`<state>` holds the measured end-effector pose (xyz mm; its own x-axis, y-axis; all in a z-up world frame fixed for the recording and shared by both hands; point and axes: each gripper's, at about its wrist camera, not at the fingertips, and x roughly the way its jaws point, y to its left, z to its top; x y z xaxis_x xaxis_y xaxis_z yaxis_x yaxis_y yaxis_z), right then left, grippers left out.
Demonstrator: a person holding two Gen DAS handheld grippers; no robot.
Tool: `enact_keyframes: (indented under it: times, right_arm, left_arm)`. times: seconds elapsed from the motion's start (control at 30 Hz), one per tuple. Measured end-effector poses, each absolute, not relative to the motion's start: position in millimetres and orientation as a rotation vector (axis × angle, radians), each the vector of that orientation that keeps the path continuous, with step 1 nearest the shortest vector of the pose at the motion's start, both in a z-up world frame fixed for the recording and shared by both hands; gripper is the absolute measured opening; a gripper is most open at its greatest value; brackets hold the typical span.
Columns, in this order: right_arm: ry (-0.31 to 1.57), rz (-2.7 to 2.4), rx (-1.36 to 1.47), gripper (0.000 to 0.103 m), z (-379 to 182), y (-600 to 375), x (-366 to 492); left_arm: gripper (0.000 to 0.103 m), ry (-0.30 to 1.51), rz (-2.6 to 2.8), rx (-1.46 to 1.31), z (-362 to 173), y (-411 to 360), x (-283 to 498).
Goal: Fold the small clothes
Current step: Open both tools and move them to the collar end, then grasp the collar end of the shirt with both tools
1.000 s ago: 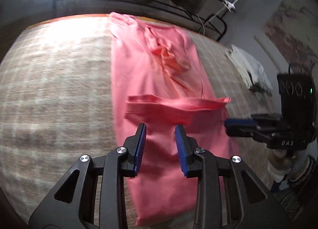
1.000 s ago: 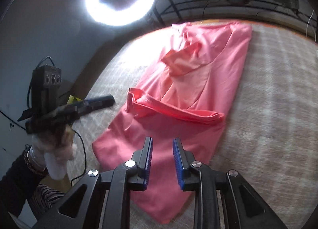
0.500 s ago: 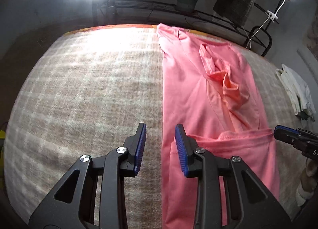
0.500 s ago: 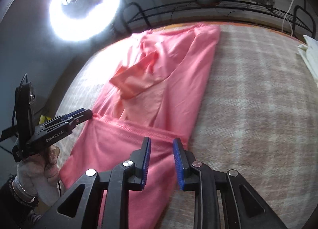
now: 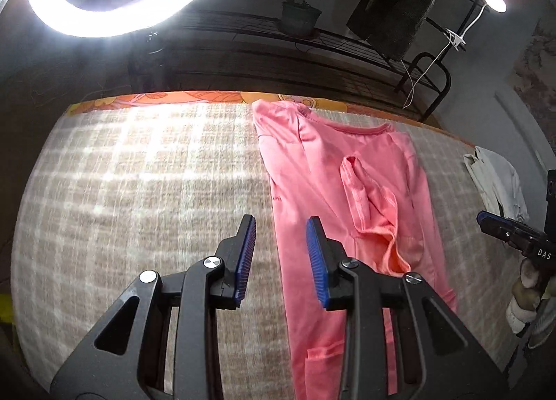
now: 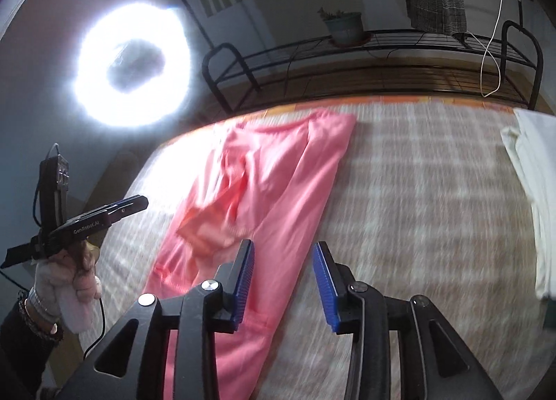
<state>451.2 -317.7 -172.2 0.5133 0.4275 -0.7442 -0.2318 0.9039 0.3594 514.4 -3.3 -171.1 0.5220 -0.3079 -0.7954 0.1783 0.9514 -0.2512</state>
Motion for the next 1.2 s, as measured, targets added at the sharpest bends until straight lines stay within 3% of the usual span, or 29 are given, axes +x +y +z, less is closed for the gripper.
enact_keyframes:
  times: [0.47,0.9,0.93,1.0,1.03,1.07,1.2]
  right_arm:
    - [0.960,0.338,0.260,0.036,-208.8,-325.8,566.5]
    - [0.951,0.326,0.182,0.032,-223.1,-305.7,625.0]
    - [0.950,0.341,0.184,0.029,-223.4,-303.9,625.5]
    - [0.950,0.365,0.179,0.022,-224.2,-300.3,624.8]
    - [0.949,0.377,0.170,0.015,-224.6,-297.8,624.2]
    - [0.952,0.385,0.165,0.008,-224.8,-296.1,623.0]
    - [0.936,0.404,0.158,0.004,-220.3,-294.5,615.9]
  left_arm:
    - [0.030,1.008,-0.267,0.001,-226.0,-32.9,622.8]
    - [0.030,0.957,-0.293,-0.002,-225.5,-54.8,666.4]
    - [0.029,0.953,-0.296,0.013,-226.8,-57.7,665.7]
    - [0.009,0.935,-0.321,0.042,-226.7,-63.1,661.0]
    - [0.005,0.933,-0.334,0.051,-226.4,-65.8,659.7]
    - [0.004,0.924,-0.332,0.069,-225.4,-67.5,657.1]
    - [0.003,0.900,-0.362,0.035,-214.4,-69.1,647.8]
